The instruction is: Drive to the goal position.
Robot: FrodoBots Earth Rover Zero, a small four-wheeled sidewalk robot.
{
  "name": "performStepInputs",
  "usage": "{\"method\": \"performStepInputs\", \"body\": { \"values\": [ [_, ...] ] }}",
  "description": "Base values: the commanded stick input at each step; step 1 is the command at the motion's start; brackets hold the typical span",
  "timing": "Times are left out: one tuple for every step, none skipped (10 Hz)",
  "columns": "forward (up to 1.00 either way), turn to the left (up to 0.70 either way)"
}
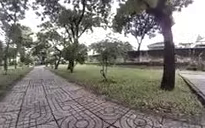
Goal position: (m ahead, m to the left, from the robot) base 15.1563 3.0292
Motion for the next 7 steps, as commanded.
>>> {"method": "performStepInputs", "body": {
  "values": [
    [0.50,0.27],
    [0.50,0.27],
    [0.50,0.27],
    [0.50,0.27],
    [0.50,0.27],
    [0.50,0.27],
    [0.50,0.27]
  ]
}}
